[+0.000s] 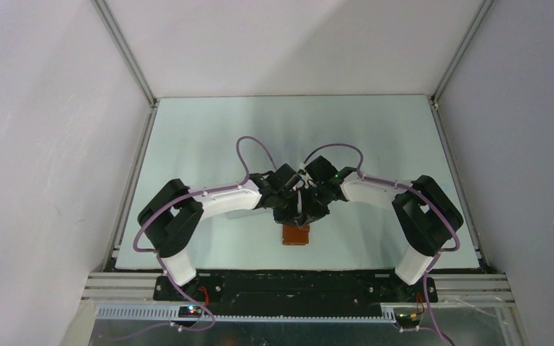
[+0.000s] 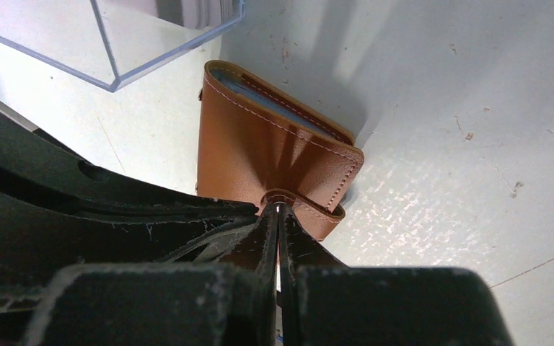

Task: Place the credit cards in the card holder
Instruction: Close the card holder at the center of the board.

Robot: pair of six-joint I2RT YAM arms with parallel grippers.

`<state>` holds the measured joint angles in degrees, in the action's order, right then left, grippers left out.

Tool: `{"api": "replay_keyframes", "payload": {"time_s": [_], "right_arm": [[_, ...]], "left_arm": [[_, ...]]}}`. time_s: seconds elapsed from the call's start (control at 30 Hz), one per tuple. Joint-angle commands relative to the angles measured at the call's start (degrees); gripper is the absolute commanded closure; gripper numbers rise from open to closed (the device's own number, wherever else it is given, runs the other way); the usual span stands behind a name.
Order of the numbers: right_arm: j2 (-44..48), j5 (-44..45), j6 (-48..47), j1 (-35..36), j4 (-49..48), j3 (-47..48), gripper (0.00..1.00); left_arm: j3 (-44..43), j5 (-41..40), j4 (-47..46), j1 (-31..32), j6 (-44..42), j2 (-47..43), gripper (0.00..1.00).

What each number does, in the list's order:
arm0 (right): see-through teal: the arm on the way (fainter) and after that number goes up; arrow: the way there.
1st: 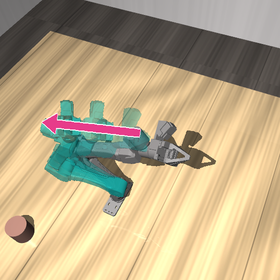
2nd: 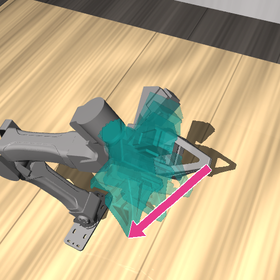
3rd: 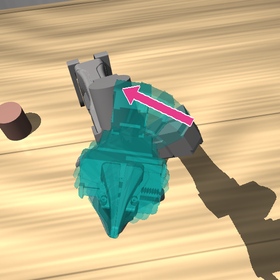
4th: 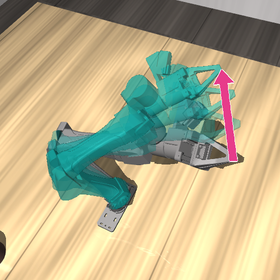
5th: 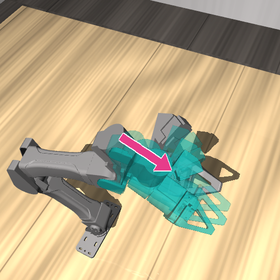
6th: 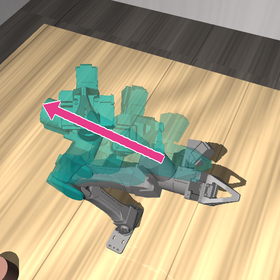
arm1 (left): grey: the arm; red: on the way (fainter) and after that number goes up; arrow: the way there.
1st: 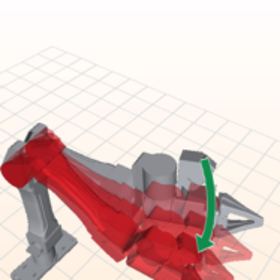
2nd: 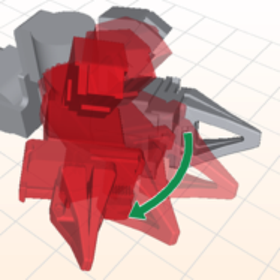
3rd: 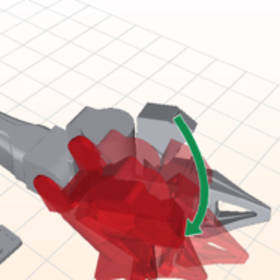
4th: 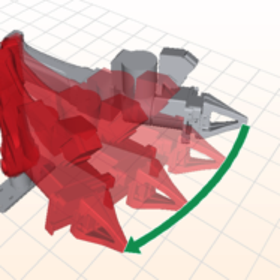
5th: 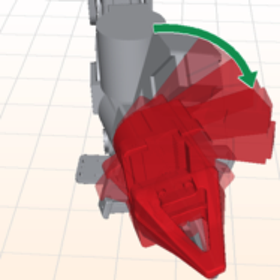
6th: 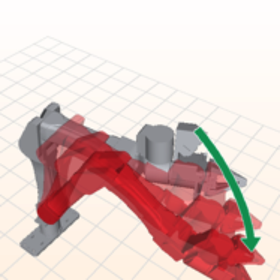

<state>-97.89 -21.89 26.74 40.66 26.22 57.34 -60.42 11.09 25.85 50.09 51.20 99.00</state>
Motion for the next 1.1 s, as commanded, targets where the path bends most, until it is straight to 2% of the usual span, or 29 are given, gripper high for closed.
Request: {"api": "replay_keyframes", "payload": {"time_s": [0.0, 0.53, 0.7, 0.77, 0.87, 0.93, 1.07], "right_arm": [[2.32, -0.72, -0.15, 0.62, -0.02, 0.17, 1.00], [-1.82, 0.05, -0.30, 0.99, 0.30, 0.21, 1.00], [-0.35, -0.97, -0.21, 1.02, -0.32, 0.22, 1.00], [1.25, -1.42, -0.05, 0.75, -0.43, 0.22, 1.00], [3.79, -2.82, 0.37, -0.28, -0.55, 0.18, 1.00], [5.13, -3.80, 0.60, -1.12, -0.61, 0.21, 1.00], [6.88, -4.94, 0.49, -3.26, 0.01, 0.15, 1.00]], "left_arm": [[0.63, -0.93, -1.32, 0.50, 0.68, -3.00, 1.00], [1.68, -1.43, -1.35, 0.47, 1.14, -2.14, 1.00], [2.11, -1.40, -1.33, 0.28, 2.05, -2.34, 1.00], [1.99, -1.42, -1.47, 0.09, 2.48, -2.84, 0.92], [1.96, -1.46, -1.67, -0.47, 2.83, -3.95, 0.71], [2.12, -1.33, -2.21, -0.90, 3.04, -4.77, 0.65], [2.52, -0.03, -3.86, -1.71, 3.34, -5.25, 0.63]]}}
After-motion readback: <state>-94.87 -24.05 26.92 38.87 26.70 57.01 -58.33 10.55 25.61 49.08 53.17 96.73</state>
